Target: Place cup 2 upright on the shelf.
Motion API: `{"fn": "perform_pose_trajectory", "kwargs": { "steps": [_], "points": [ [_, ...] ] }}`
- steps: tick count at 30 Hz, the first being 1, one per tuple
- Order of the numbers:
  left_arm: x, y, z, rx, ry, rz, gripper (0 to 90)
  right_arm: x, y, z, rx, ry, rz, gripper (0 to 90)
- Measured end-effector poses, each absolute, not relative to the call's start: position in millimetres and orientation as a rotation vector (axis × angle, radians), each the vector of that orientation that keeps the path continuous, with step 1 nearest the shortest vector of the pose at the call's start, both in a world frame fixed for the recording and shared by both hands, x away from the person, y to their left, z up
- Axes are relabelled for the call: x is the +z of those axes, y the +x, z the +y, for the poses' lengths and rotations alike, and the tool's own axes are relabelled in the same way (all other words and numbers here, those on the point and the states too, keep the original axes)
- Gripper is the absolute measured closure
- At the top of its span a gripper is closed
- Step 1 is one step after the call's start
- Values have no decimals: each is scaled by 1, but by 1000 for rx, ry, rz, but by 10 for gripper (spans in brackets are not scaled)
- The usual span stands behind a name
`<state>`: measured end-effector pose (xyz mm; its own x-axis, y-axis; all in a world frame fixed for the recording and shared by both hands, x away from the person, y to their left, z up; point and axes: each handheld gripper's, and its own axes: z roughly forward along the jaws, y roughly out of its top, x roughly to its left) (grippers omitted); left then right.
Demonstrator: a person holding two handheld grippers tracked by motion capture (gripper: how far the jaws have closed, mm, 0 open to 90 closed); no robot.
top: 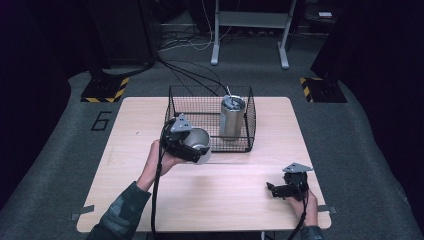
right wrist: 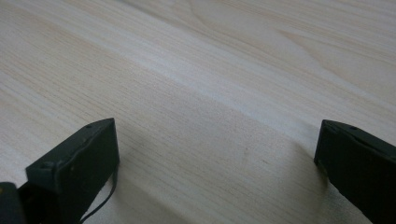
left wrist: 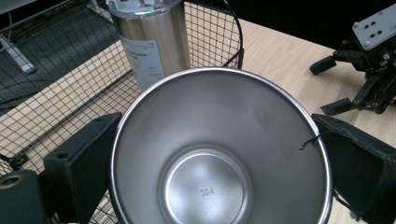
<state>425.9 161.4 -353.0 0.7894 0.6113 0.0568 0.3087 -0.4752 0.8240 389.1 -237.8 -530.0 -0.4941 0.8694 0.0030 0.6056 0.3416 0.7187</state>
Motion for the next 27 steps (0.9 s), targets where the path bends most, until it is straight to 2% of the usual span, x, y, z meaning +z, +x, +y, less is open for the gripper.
{"fn": "perform_pose_trajectory", "kwargs": {
  "steps": [27],
  "points": [
    [-314, 464, 150, 515, 2110, 646, 60, -530, 390, -237, 946, 1303, 2222, 0]
  ]
}}
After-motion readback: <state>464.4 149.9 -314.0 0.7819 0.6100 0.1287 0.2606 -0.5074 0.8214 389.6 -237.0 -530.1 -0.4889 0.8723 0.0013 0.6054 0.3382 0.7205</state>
